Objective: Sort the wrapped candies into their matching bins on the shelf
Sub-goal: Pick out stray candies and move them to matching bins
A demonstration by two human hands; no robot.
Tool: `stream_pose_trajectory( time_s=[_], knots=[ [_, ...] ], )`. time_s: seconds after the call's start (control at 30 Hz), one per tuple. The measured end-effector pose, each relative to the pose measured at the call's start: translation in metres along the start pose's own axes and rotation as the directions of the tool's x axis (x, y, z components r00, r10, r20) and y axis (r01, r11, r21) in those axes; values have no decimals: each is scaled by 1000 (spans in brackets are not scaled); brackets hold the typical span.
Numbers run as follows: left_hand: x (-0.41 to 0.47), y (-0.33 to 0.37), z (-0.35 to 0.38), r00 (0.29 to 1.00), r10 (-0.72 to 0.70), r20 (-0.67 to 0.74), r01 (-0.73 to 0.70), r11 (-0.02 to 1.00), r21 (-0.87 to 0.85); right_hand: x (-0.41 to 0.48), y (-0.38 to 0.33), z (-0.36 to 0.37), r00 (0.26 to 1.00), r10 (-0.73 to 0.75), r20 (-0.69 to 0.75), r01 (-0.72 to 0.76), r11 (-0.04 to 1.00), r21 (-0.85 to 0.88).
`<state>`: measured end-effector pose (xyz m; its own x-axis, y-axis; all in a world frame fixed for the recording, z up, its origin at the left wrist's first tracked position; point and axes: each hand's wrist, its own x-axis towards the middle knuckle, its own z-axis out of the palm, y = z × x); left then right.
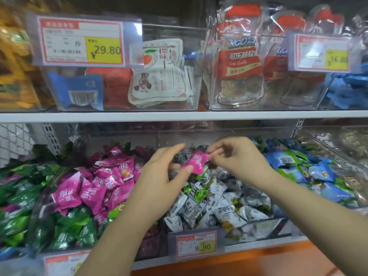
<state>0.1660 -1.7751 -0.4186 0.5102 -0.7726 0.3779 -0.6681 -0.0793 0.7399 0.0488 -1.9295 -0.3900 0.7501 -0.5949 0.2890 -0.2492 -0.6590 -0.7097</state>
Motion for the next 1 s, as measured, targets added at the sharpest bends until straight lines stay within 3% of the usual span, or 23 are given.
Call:
stream_pose_trajectory(
  time_s=[0.1,0.2,0.3,0.4,0.57,0.7,1.0],
  knots=[
    [-2,-1,-2,999,32,-21,-33,999,-15,-3,-12,18,999,-27,36,22,989,143],
    [-1,-8,-16,995,42,-87,-39,999,28,3,-12,24,996,-41,80,26,985,172],
    [0,-20,-35,969,11,-248,27,989,148,14,-6,23,994,-47,96,40,997,68],
    [0,-37,-49,934,-101,-344,200,943,267,29,2,24,989,-40,141,59,989,-133],
    [-4,-53,-55,964,-180,-194,258,799,544,63,9,41,976,3,219,23,993,-115],
    [-5,-56,-57,970,-155,-187,229,842,489,93,15,55,958,-17,286,64,986,-155],
    [-3,-61,-57,970,-150,-191,217,889,404,133,34,90,935,60,350,11,980,-198]
  ],
)
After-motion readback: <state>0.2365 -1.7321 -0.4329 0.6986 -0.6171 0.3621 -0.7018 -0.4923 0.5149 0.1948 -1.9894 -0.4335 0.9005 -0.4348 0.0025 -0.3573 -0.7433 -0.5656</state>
